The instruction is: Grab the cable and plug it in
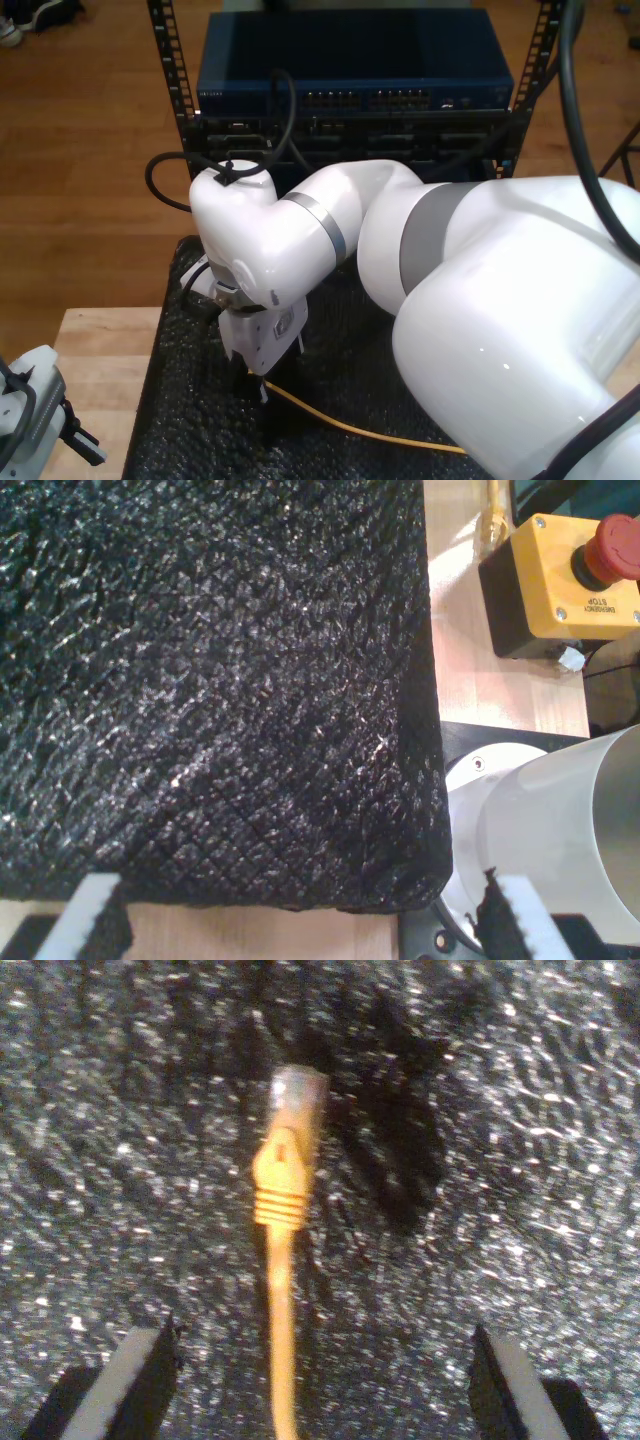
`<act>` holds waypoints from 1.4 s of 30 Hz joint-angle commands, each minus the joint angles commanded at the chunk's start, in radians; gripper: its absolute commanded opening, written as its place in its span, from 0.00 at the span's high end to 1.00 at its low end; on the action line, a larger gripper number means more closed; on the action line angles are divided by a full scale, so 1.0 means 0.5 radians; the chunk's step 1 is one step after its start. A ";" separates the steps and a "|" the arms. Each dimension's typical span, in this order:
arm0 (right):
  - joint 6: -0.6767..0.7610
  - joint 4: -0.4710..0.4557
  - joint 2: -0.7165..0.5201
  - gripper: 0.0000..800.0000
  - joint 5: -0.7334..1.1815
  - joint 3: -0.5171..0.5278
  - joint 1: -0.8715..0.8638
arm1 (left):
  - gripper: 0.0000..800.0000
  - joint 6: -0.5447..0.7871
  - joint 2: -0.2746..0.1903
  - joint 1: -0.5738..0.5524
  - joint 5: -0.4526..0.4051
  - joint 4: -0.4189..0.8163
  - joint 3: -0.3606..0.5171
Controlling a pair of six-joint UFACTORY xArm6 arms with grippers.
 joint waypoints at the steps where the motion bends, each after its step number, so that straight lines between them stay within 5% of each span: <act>1: 0.000 0.000 0.003 0.14 0.000 -0.003 0.003 | 0.00 0.000 0.000 0.000 0.000 0.000 0.000; 42: 0.000 0.003 0.163 0.47 -0.009 -0.126 0.037 | 0.00 0.000 0.012 0.000 0.015 0.000 0.000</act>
